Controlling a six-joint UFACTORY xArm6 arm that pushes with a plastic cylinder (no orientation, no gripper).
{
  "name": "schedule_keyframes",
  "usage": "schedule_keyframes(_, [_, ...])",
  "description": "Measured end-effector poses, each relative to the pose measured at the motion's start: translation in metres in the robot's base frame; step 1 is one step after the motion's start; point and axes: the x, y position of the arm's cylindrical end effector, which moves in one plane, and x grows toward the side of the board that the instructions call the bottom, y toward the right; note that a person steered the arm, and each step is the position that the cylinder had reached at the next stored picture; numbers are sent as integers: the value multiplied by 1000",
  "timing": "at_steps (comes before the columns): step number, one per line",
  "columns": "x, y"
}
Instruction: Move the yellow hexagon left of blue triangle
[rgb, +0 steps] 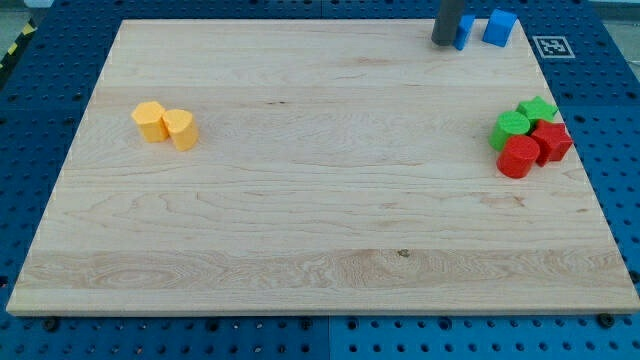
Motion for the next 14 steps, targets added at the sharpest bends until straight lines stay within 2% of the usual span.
schedule_keyframes(2, [-18, 12])
schedule_keyframes(3, [-7, -34])
schedule_keyframes(4, [26, -129])
schedule_keyframes(6, [96, -377])
schedule_keyframes(7, [123, -481])
schedule_keyframes(8, [131, -482])
schedule_keyframes(9, [158, -478])
schedule_keyframes(10, [159, -474])
schedule_keyframes(12, [177, -407])
schedule_keyframes(14, [177, -375])
